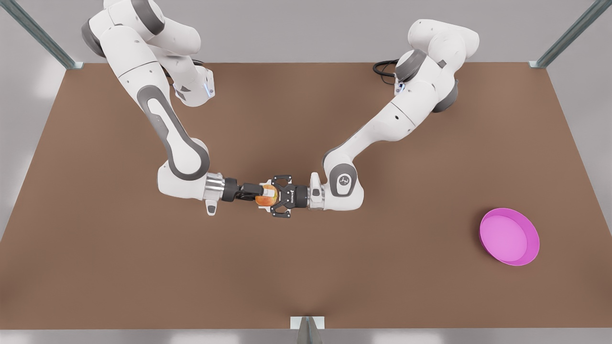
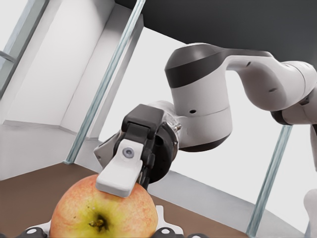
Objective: Use the left arm to pick up the apple from the plate, transfer it to the gripper of the right arm, and then use the right arm to place it into the bowl
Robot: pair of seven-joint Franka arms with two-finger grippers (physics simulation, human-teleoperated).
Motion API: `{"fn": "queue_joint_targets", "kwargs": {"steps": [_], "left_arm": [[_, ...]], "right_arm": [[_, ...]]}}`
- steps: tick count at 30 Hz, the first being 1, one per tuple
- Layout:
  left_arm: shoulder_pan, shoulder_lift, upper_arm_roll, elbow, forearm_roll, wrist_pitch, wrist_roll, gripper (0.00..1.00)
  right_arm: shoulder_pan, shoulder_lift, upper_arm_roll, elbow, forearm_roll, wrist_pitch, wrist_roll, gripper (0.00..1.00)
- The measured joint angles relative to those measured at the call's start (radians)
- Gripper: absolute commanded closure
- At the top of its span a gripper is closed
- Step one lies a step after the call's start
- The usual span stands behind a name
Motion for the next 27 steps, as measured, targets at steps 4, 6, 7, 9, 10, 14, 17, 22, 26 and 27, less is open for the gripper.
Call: {"fn": "queue_joint_targets", "kwargs": {"steps": [4, 6, 7, 9, 10, 14, 17, 22, 26, 27], "left_arm": [[0.000, 0.001, 0.001, 0.000, 0.000, 0.001, 0.004, 0.33], [0.000, 0.001, 0.002, 0.000, 0.000, 0.002, 0.006, 0.31], [0.000, 0.000, 0.002, -0.001, 0.000, 0.002, 0.006, 0.26], [0.000, 0.000, 0.003, -0.001, 0.002, 0.000, 0.006, 0.22], [0.000, 0.000, 0.003, 0.000, 0.002, 0.000, 0.006, 0.22], [0.000, 0.000, 0.004, -0.001, 0.004, -0.003, 0.005, 0.11], [0.000, 0.000, 0.003, -0.001, 0.006, -0.005, 0.003, 0.01], [-0.001, 0.000, 0.003, -0.001, 0.007, -0.007, 0.001, 0.01], [0.003, 0.000, 0.009, -0.011, 0.016, -0.009, 0.003, 0.01], [0.006, 0.000, 0.010, -0.016, 0.018, -0.010, 0.004, 0.01]], "right_arm": [[0.000, 0.000, 0.000, 0.000, 0.004, 0.010, -0.013, 0.26], [0.000, 0.000, 0.001, 0.000, 0.004, 0.013, -0.019, 0.26], [0.000, 0.000, 0.001, 0.000, 0.004, 0.014, -0.021, 0.26], [0.000, 0.000, 0.001, 0.000, 0.004, 0.016, -0.026, 0.26], [-0.001, 0.000, 0.001, 0.000, 0.004, 0.016, -0.028, 0.26], [-0.001, 0.000, 0.001, 0.000, 0.004, 0.016, -0.036, 0.25], [-0.002, 0.000, 0.000, 0.000, 0.004, 0.017, -0.041, 0.25], [-0.007, 0.001, 0.000, -0.001, 0.003, 0.016, -0.051, 0.25], [-0.016, 0.002, 0.000, -0.003, 0.003, 0.011, -0.059, 0.25], [-0.016, 0.002, 0.000, -0.003, 0.003, 0.010, -0.061, 0.25]]}}
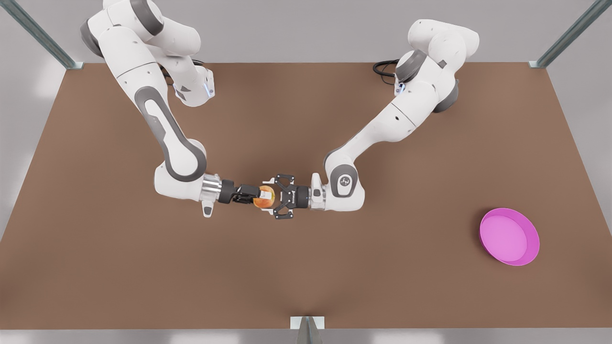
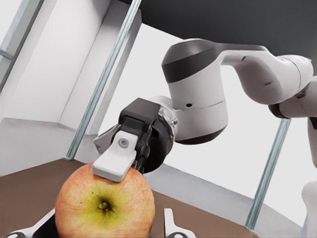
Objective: Use the left arm to pick up the apple from the plate, transfer it to the gripper of the right arm, and then use the right arm to place it into the bowl
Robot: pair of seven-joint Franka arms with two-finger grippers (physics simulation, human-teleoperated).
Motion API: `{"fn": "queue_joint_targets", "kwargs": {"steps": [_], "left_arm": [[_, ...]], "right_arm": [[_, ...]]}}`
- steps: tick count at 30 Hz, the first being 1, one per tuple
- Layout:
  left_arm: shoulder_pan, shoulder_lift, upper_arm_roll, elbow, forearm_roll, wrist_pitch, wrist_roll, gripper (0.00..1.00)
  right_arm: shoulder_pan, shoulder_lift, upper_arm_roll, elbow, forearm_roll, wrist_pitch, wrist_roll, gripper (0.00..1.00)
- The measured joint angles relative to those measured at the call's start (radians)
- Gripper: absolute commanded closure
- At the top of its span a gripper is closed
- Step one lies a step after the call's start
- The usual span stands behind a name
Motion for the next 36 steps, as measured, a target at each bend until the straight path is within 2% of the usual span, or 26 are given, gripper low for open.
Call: {"fn": "queue_joint_targets", "kwargs": {"steps": [6, 11, 16, 22, 25, 27, 29, 32, 36], "left_arm": [[0.133, -0.016, 0.005, -0.085, 0.083, -0.042, 0.004, 0.01], [0.345, -0.073, 0.004, -0.097, 0.407, -0.189, -0.060, 0.01], [0.446, -0.173, 0.003, -0.048, 0.820, -0.340, -0.212, 0.00], [0.485, -0.492, 0.029, -0.045, 1.580, -0.514, -0.503, 0.00], [0.520, -0.617, 0.062, -0.044, 1.811, -0.607, -0.695, 0.00], [0.536, -0.687, 0.110, -0.048, 1.853, -0.647, -0.828, 0.00], [0.430, -0.784, 0.313, -0.092, 1.798, -0.669, -0.952, 0.00], [0.304, -0.901, 0.465, -0.226, 1.743, -0.651, -1.121, 0.00], [0.244, -0.939, 0.524, -0.247, 1.715, -0.630, -1.310, 0.00]], "right_arm": [[-0.001, 0.001, 0.000, 0.000, 0.000, -0.003, -0.010, 0.25], [-0.013, -0.005, -0.001, -0.010, -0.001, -0.004, -0.019, 0.25], [-0.117, -0.042, -0.001, -0.095, -0.028, -0.018, -0.042, 0.25], [-0.265, -0.089, 0.000, -0.157, -0.242, -0.077, -0.066, 0.25], [-0.313, -0.163, -0.001, -0.246, -0.361, -0.112, -0.075, 0.25], [-0.333, -0.214, -0.001, -0.300, -0.440, -0.128, -0.080, 0.25], [-0.351, -0.230, -0.001, -0.322, -0.524, -0.140, -0.084, 0.25], [-0.381, -0.230, -0.008, -0.326, -0.627, -0.150, -0.088, 0.25], [-0.392, -0.214, -0.028, -0.315, -0.726, -0.146, -0.089, 0.25]]}}
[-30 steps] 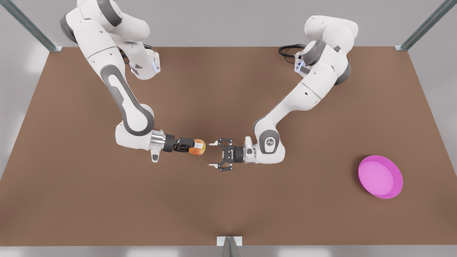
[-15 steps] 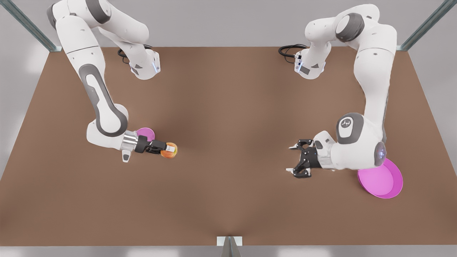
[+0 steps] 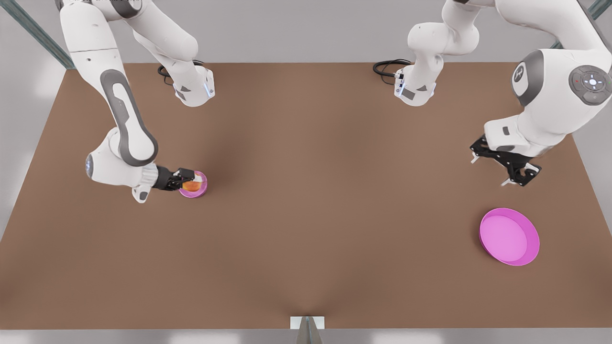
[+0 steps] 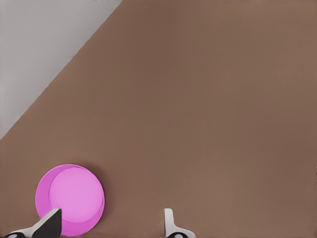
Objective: Use the left arm to pick up the apple from the plate, transfer it to the gripper of the right arm, and then use the right arm to place it into the bowl
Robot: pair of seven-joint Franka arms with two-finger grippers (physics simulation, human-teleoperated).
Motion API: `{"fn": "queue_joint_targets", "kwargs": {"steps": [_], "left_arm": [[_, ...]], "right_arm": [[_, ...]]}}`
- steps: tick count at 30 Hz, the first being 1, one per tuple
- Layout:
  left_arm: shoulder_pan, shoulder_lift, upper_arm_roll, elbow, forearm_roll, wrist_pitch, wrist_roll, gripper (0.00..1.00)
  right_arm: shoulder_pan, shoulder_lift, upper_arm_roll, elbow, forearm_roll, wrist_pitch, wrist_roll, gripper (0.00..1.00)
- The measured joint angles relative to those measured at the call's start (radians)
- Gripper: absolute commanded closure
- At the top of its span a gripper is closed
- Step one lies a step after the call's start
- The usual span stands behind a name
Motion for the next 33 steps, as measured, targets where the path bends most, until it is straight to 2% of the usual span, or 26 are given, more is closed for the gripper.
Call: {"fn": "queue_joint_targets", "kwargs": {"steps": [12, 23, 24, 25, 26, 33], "left_arm": [[0.004, 0.008, 0.040, 0.019, -0.059, 0.013, -0.400, 0.00], [-0.006, 0.009, 0.039, 0.019, -0.056, 0.009, -0.597, 0.00], [-0.006, 0.009, 0.039, 0.019, -0.056, 0.009, -0.610, 0.00], [-0.006, 0.009, 0.039, 0.019, -0.056, 0.009, -0.623, 0.00], [-0.006, 0.009, 0.039, 0.019, -0.056, 0.009, -0.634, 0.00], [-0.006, 0.008, 0.039, 0.019, -0.056, 0.008, -0.699, 0.00]], "right_arm": [[0.001, 0.048, -0.014, 0.008, -0.227, 0.036, 0.028, 0.25], [-0.001, 0.067, -0.014, -0.024, -0.302, 0.055, 0.057, 0.23], [-0.003, 0.068, -0.014, -0.024, -0.306, 0.055, 0.060, 0.20], [-0.004, 0.068, -0.013, -0.025, -0.309, 0.055, 0.062, 0.13], [-0.004, 0.069, -0.013, -0.025, -0.312, 0.055, 0.064, 0.00], [-0.010, 0.073, -0.014, -0.022, -0.320, 0.051, 0.078, 0.00]]}}
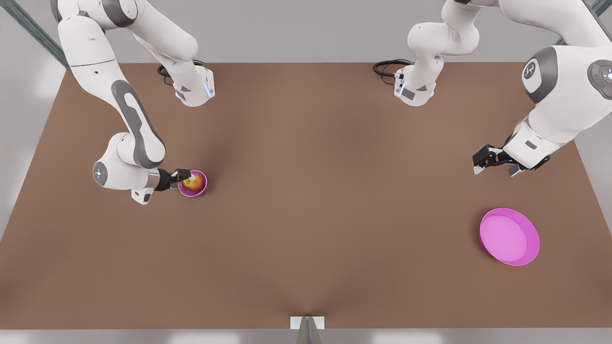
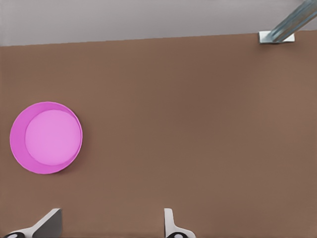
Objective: Use the left arm to pick up the apple from the plate, transfer it to the gripper of the right arm, and then use the right arm to place it into the bowl
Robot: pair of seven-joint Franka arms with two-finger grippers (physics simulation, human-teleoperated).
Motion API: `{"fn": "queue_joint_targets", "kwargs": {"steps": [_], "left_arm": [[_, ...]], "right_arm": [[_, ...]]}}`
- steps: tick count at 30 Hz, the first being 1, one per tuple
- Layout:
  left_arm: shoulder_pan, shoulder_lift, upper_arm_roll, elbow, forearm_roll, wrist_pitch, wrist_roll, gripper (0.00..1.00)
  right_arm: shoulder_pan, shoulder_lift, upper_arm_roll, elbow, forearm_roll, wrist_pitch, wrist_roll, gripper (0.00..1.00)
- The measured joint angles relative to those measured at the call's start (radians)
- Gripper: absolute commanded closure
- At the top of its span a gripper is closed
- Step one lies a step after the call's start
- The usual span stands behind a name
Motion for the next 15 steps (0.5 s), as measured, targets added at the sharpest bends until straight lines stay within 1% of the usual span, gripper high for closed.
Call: {"fn": "queue_joint_targets", "kwargs": {"steps": [2, 3, 4, 5, 6, 7, 9, 12, 13, 14, 15], "left_arm": [[0.000, 0.000, -0.001, 0.001, 0.000, 0.000, -0.015, 0.00], [0.000, 0.000, 0.000, 0.003, 0.000, 0.000, -0.021, 0.00], [0.000, 0.002, 0.000, 0.006, 0.001, 0.000, -0.027, 0.00], [0.000, -0.005, 0.000, 0.006, 0.001, -0.004, -0.032, 0.00], [0.000, -0.023, 0.000, -0.005, 0.001, -0.009, -0.034, 0.00], [0.000, -0.043, 0.001, -0.028, 0.001, -0.012, -0.034, 0.00], [0.005, -0.050, 0.001, -0.042, 0.002, -0.016, -0.033, 0.00], [0.009, -0.036, 0.001, -0.031, 0.004, -0.020, -0.032, 0.00], [0.009, -0.035, 0.000, -0.029, 0.009, -0.021, -0.032, 0.00], [0.007, -0.034, 0.000, -0.024, 0.021, -0.022, -0.032, 0.00], [0.003, -0.033, -0.001, -0.019, 0.030, -0.023, -0.032, 0.00]], "right_arm": [[-0.007, 0.001, -0.001, 0.037, -0.004, -0.005, 0.003, 0.00], [-0.007, 0.001, -0.001, 0.115, -0.041, -0.018, 0.008, 0.00], [-0.004, 0.002, 0.005, 0.247, -0.106, -0.052, 0.020, 0.00], [0.035, 0.002, 0.010, 0.412, -0.188, -0.105, 0.036, 0.00], [0.101, 0.002, 0.013, 0.584, -0.271, -0.173, 0.056, 0.00], [0.159, 0.000, 0.015, 0.703, -0.333, -0.238, 0.078, 0.00], [0.200, -0.037, 0.019, 0.807, -0.410, -0.340, 0.120, 0.00], [0.207, -0.062, 0.016, 0.847, -0.456, -0.445, 0.172, 0.00], [0.235, -0.086, -0.030, 0.864, -0.453, -0.480, 0.188, 0.00], [0.328, -0.126, -0.158, 0.852, -0.440, -0.510, 0.205, 0.00], [0.405, -0.167, -0.261, 0.820, -0.425, -0.533, 0.223, 0.00]]}}
